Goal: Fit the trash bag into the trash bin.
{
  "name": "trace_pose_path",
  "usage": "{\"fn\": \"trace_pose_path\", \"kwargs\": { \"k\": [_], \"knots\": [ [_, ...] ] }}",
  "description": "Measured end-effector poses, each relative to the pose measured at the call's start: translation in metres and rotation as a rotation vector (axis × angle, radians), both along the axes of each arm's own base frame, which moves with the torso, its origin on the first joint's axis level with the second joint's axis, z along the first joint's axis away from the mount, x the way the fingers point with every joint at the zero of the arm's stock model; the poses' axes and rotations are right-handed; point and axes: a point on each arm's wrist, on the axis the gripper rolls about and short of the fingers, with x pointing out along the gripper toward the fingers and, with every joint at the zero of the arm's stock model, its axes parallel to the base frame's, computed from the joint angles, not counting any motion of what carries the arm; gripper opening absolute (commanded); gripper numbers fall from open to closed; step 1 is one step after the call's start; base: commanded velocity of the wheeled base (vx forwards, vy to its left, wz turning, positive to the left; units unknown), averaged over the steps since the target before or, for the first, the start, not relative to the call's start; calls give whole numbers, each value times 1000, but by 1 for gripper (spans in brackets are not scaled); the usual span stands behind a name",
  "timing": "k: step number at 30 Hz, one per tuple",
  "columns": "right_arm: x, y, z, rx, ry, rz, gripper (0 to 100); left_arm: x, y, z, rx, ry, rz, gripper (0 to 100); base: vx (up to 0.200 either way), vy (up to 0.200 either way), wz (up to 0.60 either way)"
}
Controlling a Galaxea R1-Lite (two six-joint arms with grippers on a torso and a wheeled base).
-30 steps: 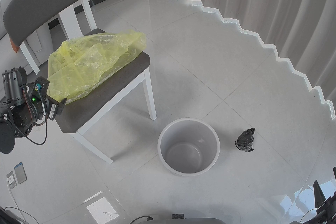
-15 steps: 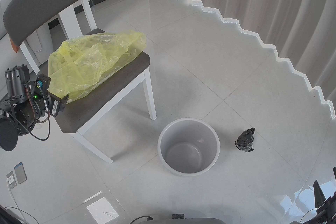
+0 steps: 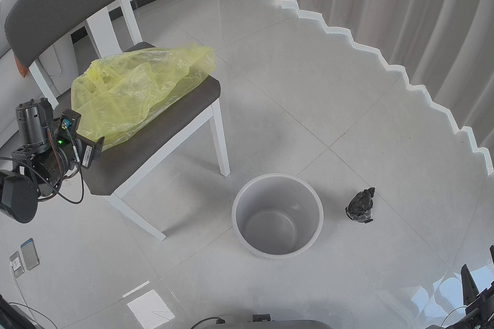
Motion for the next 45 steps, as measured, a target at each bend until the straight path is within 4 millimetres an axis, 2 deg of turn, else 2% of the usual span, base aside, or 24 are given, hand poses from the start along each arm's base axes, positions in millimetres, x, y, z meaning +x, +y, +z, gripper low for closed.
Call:
{"fn": "trace_pose_path", "kwargs": {
  "k": [4,5,16,20,23,27,32,39,45],
  "knots": [
    [0,0,0,0,0,0,100,2,0,-2,-1,-5,1,100,0,0,0],
    [0,0,0,0,0,-1,100,2,0,-2,-2,-7,0,0,0,0,0],
    [0,0,1,4,-6,-8,100,2,1,0,-7,-29,3,0,0,0,0],
    [-1,0,10,38,-70,7,100,2,1,4,-12,-67,-2,0,0,0,0],
    [-7,1,32,65,-149,30,100,3,-1,10,-29,-120,-25,0,0,0,0],
    [-8,1,56,62,-170,51,100,3,-11,25,-61,-195,-136,0,0,0,0],
    [3,1,93,34,-145,81,100,-5,-36,63,-93,-296,-304,0,0,0,0],
    [27,2,146,0,-123,113,100,-35,-70,106,-85,-201,-486,0,0,0,0],
    [65,4,183,-49,-69,141,100,-78,-93,141,58,-178,-702,0,0,0,0]
  ]
}}
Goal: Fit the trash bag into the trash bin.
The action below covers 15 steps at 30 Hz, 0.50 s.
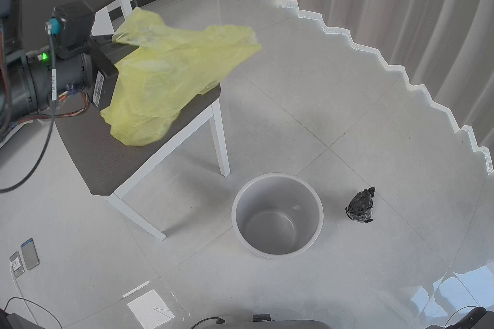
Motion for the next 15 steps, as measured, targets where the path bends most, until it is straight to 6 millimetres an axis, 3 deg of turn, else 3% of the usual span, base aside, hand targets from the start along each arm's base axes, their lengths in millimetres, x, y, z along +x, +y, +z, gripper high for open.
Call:
{"fn": "trace_pose_path", "kwargs": {
  "k": [7,15],
  "knots": [
    [47,7,20,-37,79,53,100,-43,-18,18,159,-126,-217,0,0,0,0],
    [83,15,26,-41,146,92,100,-56,-20,16,270,-197,-272,0,0,0,0]
  ]
}}
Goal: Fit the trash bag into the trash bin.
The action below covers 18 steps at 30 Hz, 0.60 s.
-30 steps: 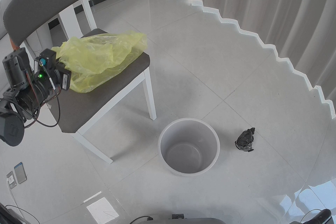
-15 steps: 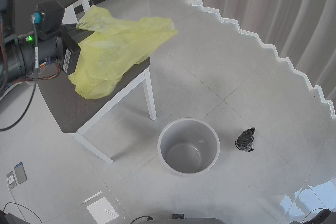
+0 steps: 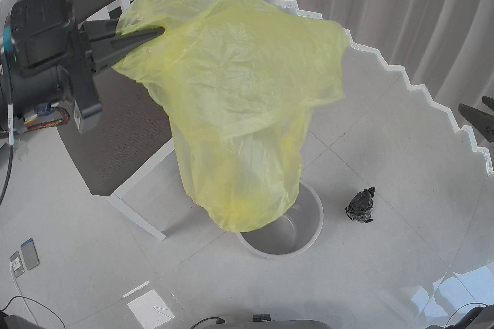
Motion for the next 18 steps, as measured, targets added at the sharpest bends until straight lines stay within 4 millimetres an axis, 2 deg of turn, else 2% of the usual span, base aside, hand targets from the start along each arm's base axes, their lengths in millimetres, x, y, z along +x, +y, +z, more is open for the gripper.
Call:
{"fn": "trace_pose_path", "kwargs": {
  "k": [8,15,18],
  "knots": [
    [22,5,-8,14,72,48,100,4,-5,-6,69,-30,-13,0,0,0,0],
    [34,8,-13,71,126,111,100,5,-11,-6,80,-37,-30,0,0,0,0],
    [39,10,-21,77,169,135,100,4,-12,-5,77,-42,-38,0,0,0,0]
  ]
}}
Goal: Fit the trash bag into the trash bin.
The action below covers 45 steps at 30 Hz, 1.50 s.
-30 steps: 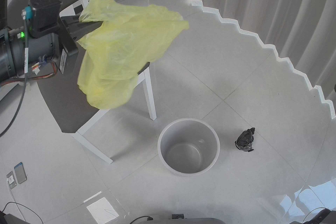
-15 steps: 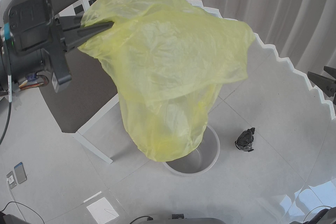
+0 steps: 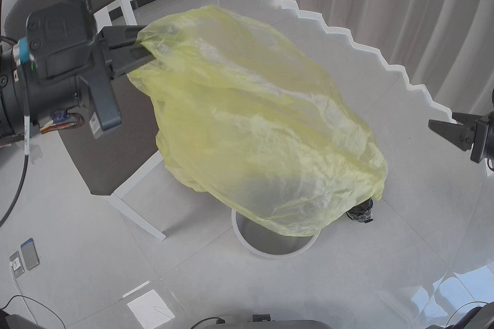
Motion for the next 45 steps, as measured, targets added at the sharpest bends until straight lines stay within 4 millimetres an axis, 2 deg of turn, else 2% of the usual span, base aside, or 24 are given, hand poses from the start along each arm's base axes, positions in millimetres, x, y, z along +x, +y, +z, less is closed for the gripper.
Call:
{"fn": "trace_pose_path", "kwargs": {
  "k": [8,19,37,45],
  "knots": [
    [3,17,-29,-2,117,94,100,-1,-1,10,-23,-26,-4,0,0,0,0],
    [-13,32,-63,-34,226,201,100,1,-2,22,-49,-53,2,0,0,0,0],
    [-46,36,-73,-43,208,310,100,7,-5,31,-67,-67,12,0,0,0,0],
    [-52,40,-76,-59,205,361,100,9,-7,33,-71,-71,16,0,0,0,0]
  ]
}}
